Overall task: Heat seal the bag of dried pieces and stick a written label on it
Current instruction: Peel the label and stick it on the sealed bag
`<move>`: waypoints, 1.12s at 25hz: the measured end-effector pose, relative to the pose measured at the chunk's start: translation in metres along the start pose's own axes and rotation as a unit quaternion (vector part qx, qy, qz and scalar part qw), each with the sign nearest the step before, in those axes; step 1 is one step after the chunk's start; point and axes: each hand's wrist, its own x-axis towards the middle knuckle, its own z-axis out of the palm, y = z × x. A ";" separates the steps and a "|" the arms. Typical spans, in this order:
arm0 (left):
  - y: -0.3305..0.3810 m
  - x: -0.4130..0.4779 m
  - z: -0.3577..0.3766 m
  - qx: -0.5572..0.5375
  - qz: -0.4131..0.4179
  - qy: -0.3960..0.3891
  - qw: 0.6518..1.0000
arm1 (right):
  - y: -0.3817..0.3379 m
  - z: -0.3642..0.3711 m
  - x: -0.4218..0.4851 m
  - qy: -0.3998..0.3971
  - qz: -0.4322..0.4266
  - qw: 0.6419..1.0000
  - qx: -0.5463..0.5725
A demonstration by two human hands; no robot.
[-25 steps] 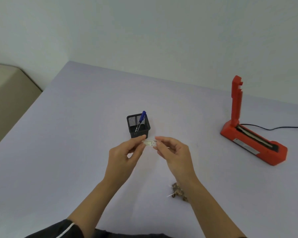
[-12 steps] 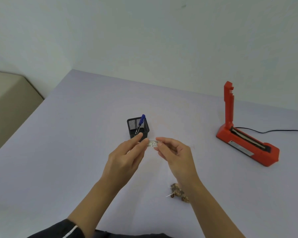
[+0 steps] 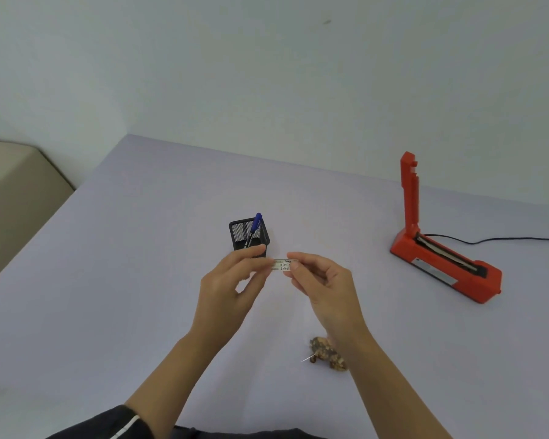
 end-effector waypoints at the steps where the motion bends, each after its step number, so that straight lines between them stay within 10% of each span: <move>1: 0.002 0.001 -0.001 -0.051 -0.043 -0.006 0.998 | 0.000 -0.001 -0.001 -0.001 0.000 1.000 0.000; 7: 0.013 0.005 -0.004 -0.240 -0.272 -0.056 0.930 | -0.002 -0.005 -0.007 -0.020 -0.009 1.000 -0.008; 28: 0.017 0.007 -0.011 -0.219 -0.273 -0.154 0.924 | -0.002 -0.019 -0.004 -0.081 0.004 0.993 -0.081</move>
